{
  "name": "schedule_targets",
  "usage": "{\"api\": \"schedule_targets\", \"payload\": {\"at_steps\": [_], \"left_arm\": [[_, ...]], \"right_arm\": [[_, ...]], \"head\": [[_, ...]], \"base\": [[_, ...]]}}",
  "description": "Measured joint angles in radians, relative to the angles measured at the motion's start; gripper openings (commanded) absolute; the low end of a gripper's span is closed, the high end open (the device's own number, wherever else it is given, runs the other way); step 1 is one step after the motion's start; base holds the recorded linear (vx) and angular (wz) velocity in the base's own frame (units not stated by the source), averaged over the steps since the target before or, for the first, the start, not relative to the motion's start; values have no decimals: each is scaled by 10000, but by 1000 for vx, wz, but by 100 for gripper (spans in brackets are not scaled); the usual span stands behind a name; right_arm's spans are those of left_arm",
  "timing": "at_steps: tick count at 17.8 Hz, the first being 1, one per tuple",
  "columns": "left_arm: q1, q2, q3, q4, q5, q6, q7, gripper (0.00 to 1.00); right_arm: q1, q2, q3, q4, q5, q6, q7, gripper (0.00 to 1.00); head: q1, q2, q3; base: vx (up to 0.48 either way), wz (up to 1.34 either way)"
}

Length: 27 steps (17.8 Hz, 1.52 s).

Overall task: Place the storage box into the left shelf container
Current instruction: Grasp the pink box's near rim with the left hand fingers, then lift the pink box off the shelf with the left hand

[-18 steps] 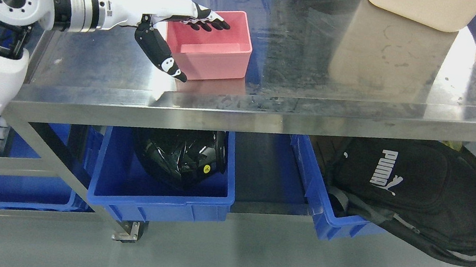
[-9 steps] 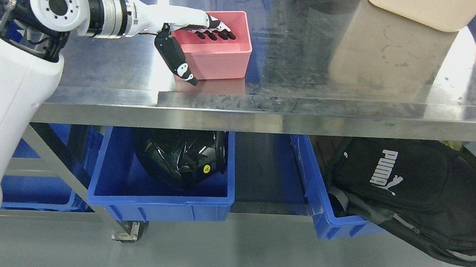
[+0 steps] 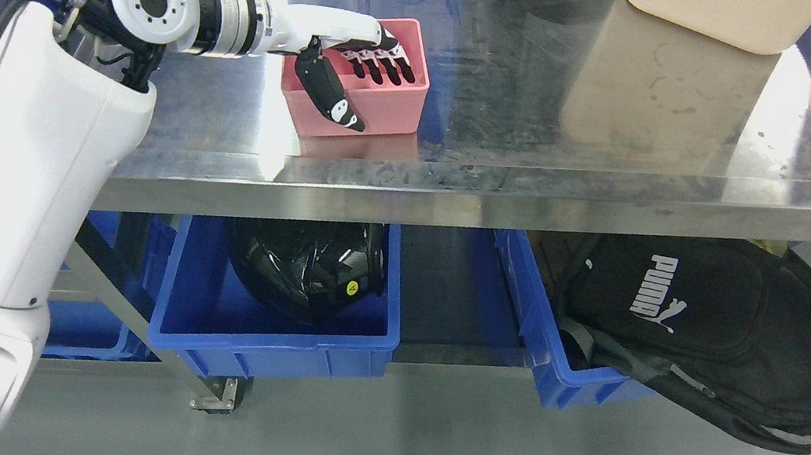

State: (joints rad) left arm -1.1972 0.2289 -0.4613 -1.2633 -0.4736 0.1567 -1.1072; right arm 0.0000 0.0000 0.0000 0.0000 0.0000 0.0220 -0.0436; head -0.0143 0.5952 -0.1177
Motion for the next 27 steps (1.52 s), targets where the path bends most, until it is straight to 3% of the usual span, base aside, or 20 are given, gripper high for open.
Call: {"api": "schedule_targets", "payload": {"at_steps": [4, 5, 6, 10, 14, 22, 27], "left_arm": [[-13, -428, 332, 621, -494, -1039, -41, 22], [-13, -534, 442, 763, -567, -1301, -52, 6], [-14, -638, 572, 918, -635, -1549, -63, 0], [-13, -1070, 1214, 1397, -769, -2511, -69, 0], [271, -1463, 2309, 1759, -240, -2758, -80, 0], [1026, -1918, 3982, 1997, 4444, -2881, 1193, 0], [2012, -2076, 4482, 1132, 7305, -2944, 2744, 1]], "right_arm": [[0, 0, 0, 0, 0, 0, 0, 100], [0, 0, 0, 0, 0, 0, 0, 100], [0, 0, 0, 0, 0, 0, 0, 100], [0, 0, 0, 0, 0, 0, 0, 100], [0, 0, 0, 0, 0, 0, 0, 100], [0, 0, 0, 0, 0, 0, 0, 100], [0, 0, 0, 0, 0, 0, 0, 100]], "head": [[0, 0, 0], [0, 0, 0], [0, 0, 0], [0, 0, 0], [0, 0, 0], [0, 0, 0], [0, 0, 0]], "base": [[0, 0], [0, 0], [0, 0], [0, 0], [0, 0], [0, 0], [0, 0]]}}
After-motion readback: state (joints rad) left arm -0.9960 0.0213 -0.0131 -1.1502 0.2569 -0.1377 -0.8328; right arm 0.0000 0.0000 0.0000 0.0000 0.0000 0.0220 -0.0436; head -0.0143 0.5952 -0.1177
